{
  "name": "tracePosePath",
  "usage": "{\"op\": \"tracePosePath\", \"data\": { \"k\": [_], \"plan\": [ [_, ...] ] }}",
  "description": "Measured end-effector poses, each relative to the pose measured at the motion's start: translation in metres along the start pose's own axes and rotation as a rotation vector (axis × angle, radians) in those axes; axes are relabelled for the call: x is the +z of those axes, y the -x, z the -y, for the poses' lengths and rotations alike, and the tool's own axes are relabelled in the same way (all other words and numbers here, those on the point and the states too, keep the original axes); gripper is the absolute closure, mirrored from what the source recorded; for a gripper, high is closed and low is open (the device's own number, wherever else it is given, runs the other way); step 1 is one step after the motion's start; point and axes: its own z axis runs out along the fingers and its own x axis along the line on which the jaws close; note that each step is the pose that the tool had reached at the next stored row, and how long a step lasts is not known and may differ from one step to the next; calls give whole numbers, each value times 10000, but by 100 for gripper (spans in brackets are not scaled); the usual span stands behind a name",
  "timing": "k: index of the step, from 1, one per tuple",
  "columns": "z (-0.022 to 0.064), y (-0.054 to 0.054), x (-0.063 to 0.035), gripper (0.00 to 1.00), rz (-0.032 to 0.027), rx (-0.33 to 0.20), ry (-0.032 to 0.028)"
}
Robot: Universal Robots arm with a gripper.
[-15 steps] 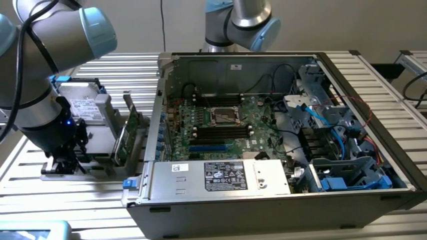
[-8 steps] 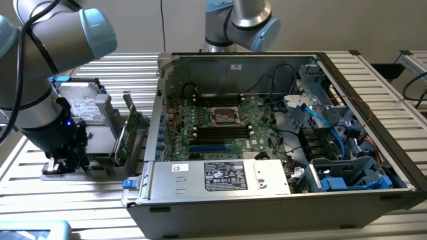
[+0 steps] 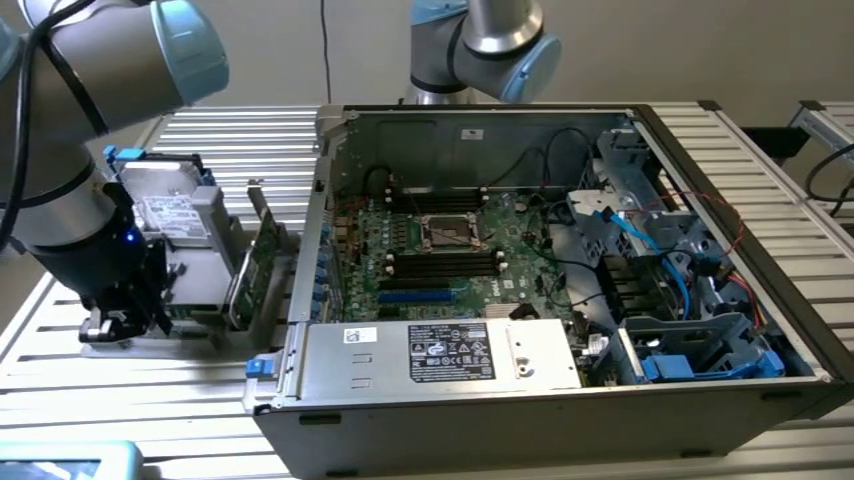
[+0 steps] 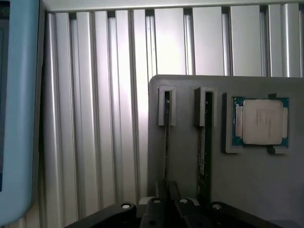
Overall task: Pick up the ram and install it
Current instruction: 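Pick up the ram and move it above insertion slot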
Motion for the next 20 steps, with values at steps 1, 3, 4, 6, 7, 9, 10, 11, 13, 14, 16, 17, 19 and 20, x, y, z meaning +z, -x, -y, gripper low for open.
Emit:
{"op": "tracePosePath", "data": {
  "k": [1,3,4,6,7,9,10,11,13,14,16,17,19,20],
  "plan": [
    [1,-2,-41,87,-4,-1,-1],
    [1,-4,-127,87,-12,-1,-2],
    [0,-5,-173,87,-16,-1,-1],
    [0,-7,-265,87,-19,-1,-1],
    [0,-7,-308,87,-20,-1,-3],
    [0,-9,-401,87,-20,-1,-2],
    [0,-10,-446,87,-21,-1,-2],
    [0,-12,-492,87,-21,-1,-1],
    [5,-15,-584,87,-21,-3,-2],
    [14,-17,-626,87,-21,-3,-2],
    [49,-25,-718,87,-21,-1,-2],
    [75,-32,-766,87,-19,-2,-1],
    [130,-50,-855,87,1,-2,-1],
    [161,-59,-903,87,12,-2,0]
  ]
}}
